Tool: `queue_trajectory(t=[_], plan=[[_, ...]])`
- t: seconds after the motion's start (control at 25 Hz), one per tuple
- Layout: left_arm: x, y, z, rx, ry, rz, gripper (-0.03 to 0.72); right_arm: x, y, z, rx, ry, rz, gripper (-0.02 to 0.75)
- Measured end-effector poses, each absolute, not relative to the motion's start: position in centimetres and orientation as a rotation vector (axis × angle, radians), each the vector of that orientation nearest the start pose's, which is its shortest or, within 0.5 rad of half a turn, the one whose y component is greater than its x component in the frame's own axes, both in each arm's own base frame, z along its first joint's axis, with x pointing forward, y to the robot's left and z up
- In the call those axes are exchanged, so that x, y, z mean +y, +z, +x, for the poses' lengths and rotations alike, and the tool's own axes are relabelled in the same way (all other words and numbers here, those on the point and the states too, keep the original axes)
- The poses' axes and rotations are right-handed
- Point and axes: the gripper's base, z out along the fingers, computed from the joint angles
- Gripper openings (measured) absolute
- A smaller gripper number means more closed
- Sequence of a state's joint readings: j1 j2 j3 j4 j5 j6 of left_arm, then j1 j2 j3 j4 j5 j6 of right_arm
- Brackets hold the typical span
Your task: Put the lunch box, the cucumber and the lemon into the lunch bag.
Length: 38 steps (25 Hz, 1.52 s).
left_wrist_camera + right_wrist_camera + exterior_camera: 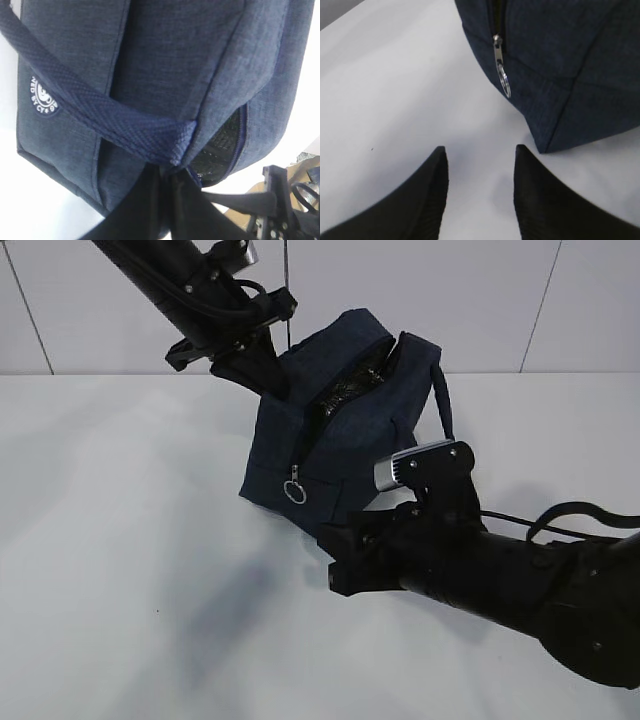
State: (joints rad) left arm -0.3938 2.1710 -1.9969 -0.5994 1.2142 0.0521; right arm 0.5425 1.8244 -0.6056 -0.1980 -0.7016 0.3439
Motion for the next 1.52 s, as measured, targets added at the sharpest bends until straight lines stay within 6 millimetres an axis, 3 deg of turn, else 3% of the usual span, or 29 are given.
queue_trajectory(t=[0.44,0.88,1.52], plan=[[-22.4,26.1,41.4,2.807,-0.915,0.443,-0.008,18.4,10.4,28.8,1.929,0.603,-0.37,0.345],[-22.4,26.1,41.4,2.802,-0.913,0.459,-0.008,19.1,9.1,30.4,1.909,0.591,-0.344,0.418],[-22.5,26.2,41.4,2.795,-0.927,0.468,-0.008,20.4,9.7,31.8,1.83,0.618,-0.399,0.421]])
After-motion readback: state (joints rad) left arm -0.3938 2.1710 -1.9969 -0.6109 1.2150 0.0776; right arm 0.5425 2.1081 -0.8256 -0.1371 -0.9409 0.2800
